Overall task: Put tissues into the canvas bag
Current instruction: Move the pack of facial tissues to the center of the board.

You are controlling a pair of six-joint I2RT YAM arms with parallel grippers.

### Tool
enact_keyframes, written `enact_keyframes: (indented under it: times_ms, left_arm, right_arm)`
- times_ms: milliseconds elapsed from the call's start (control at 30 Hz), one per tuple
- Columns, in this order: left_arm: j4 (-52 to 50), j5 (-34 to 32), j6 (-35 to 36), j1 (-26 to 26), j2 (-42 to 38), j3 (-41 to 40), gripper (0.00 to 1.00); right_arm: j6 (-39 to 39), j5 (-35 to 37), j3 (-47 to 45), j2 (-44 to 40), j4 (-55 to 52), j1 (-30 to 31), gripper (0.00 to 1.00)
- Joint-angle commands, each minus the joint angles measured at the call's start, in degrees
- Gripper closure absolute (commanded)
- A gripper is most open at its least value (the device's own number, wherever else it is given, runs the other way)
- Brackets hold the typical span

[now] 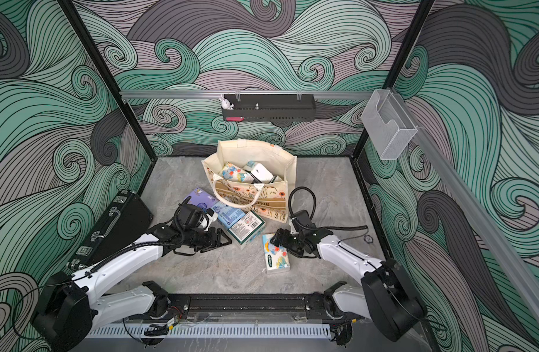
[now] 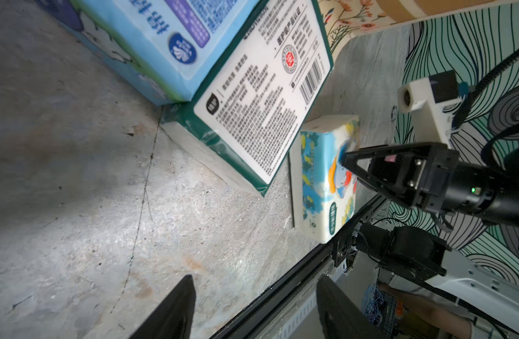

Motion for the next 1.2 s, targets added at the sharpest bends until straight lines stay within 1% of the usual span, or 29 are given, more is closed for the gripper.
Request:
enact_keyframes:
  times_ms: [0,100,133,233,367,467,633,733,800,900,967,1100,1167]
  left_arm:
    - [2.88,1.31,-1.61,-0.97,2.36,3.09,0.32]
    - [4.05,1.13,-2.06,-2.37,5.09,4.59,0.32]
    - [4.34,1.13,-2.22,-2.95,6.02,5.2,0.32]
    - [4.14,0.74,-2.25,-5.01,8.81,7.59,0.34]
    - [3.96,-0.64,-2.9,-8.2,11.32,10.04,0.35]
    - [5.33,-1.72,-4.43,-10.64,13.14,10.71,0.35]
    - [8.25,-2.11,-7.04,-13.86,17.78,11.54,0.36]
    - [8.19,-2.54,-7.18,-15.2,19.27,12.66,0.36]
    - [8.08,-2.82,-7.11,-15.51,19.71,13.03,0.36]
    - [7.94,-2.75,-6.81,-15.63,20.39,13.41,0.36]
    - [7.59,-2.6,-6.53,-15.63,20.76,13.73,0.36]
    - [6.46,-2.34,-5.53,-15.67,21.11,14.56,0.36]
    - [6.58,-2.42,-5.26,-15.62,21.2,14.57,0.36]
  right_arm:
    - [2.48,1.12,0.32,-5.64,-1.8,0.36,0.15]
    - [-1.21,5.77,0.89,-10.43,-7.64,-0.21,0.13]
    - [-2.24,5.98,0.99,-11.16,-8.97,-0.76,0.12]
    - [-4.33,4.94,0.62,-12.94,-11.27,-2.92,0.11]
    - [-5.47,2.6,-2.07,-15.35,-10.65,-5.4,0.1]
    - [-5.47,-2.47,-4.49,-15.44,-7.23,-7.24,0.09]
    - [-6.02,-10.46,-6.01,-14.02,-3.55,-7.85,0.12]
    - [-1.3,-17.56,-8.83,-14.83,5.31,-7.73,0.13]
    - [1.17,-20.7,-9.58,-14.59,8.94,-7.5,0.13]
    - [2.48,-24.28,-9.03,-12.91,10.81,-6.93,0.13]
    - [4.67,-26.6,-9.45,-12.36,13.83,-6.79,0.13]
    - [7.83,-27.34,-9.73,-13.22,16.58,-6.81,0.12]
    - [7.18,-27.48,-8.9,-13.17,15.53,-6.85,0.12]
